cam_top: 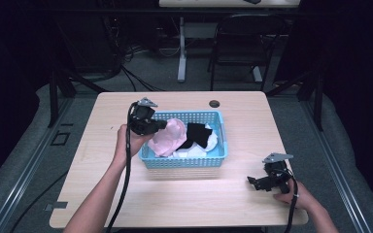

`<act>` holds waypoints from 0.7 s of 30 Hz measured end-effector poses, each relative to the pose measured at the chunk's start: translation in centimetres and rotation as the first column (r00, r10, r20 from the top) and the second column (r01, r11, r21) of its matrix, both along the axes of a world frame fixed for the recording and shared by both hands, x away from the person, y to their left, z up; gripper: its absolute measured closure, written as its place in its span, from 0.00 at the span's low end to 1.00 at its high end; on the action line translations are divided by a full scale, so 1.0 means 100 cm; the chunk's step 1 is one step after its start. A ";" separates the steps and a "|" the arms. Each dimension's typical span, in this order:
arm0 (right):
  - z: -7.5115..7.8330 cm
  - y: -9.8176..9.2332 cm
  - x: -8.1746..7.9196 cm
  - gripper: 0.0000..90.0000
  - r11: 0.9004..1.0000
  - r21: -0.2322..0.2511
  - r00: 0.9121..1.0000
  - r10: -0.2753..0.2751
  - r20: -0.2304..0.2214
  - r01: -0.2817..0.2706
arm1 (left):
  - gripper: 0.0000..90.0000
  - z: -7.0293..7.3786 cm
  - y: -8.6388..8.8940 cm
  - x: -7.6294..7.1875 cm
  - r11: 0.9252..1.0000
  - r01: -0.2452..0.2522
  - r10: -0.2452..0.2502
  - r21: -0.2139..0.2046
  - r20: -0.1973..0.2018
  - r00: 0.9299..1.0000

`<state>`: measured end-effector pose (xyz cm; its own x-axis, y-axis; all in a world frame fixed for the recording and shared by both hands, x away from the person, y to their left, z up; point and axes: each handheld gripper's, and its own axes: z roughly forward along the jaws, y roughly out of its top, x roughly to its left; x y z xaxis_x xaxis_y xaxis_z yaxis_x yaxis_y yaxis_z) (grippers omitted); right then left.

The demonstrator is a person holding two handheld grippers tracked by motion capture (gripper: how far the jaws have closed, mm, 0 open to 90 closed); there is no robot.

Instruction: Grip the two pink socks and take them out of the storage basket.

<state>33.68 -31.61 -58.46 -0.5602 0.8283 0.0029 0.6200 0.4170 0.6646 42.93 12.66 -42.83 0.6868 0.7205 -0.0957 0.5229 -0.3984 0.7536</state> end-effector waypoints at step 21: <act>0.000 0.000 0.000 0.00 1.000 -0.003 1.000 -0.002 0.001 0.002 | 0.98 0.032 0.021 -0.009 0.999 -0.021 0.023 -0.033 0.070 0.997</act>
